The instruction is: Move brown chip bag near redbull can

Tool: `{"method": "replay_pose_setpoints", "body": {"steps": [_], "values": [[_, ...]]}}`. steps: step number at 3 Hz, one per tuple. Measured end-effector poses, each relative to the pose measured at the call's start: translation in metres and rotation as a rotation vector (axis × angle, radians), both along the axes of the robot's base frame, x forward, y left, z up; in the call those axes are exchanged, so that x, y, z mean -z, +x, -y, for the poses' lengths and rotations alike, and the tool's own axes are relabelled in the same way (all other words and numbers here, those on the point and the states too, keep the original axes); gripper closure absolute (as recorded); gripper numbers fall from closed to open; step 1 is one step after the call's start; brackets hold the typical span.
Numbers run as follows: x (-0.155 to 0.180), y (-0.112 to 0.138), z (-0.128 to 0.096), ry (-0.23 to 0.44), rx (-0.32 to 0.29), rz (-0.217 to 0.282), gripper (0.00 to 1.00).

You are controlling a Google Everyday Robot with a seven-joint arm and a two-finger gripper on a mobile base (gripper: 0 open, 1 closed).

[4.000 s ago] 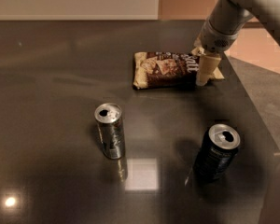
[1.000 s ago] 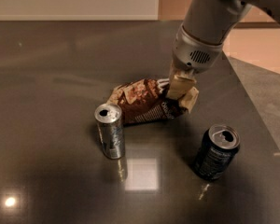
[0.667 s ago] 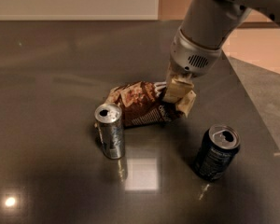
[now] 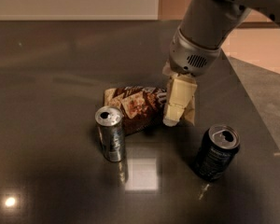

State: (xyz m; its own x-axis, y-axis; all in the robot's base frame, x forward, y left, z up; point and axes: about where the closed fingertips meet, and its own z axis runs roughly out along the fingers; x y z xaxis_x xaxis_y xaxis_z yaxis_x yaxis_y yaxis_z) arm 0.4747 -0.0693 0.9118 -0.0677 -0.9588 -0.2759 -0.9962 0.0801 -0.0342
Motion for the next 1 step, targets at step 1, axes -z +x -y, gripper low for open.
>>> {"method": "replay_pose_setpoints", "body": {"steps": [1], "values": [[0.0000,0.0000,0.0000,0.000,0.000,0.000,0.00]]}}
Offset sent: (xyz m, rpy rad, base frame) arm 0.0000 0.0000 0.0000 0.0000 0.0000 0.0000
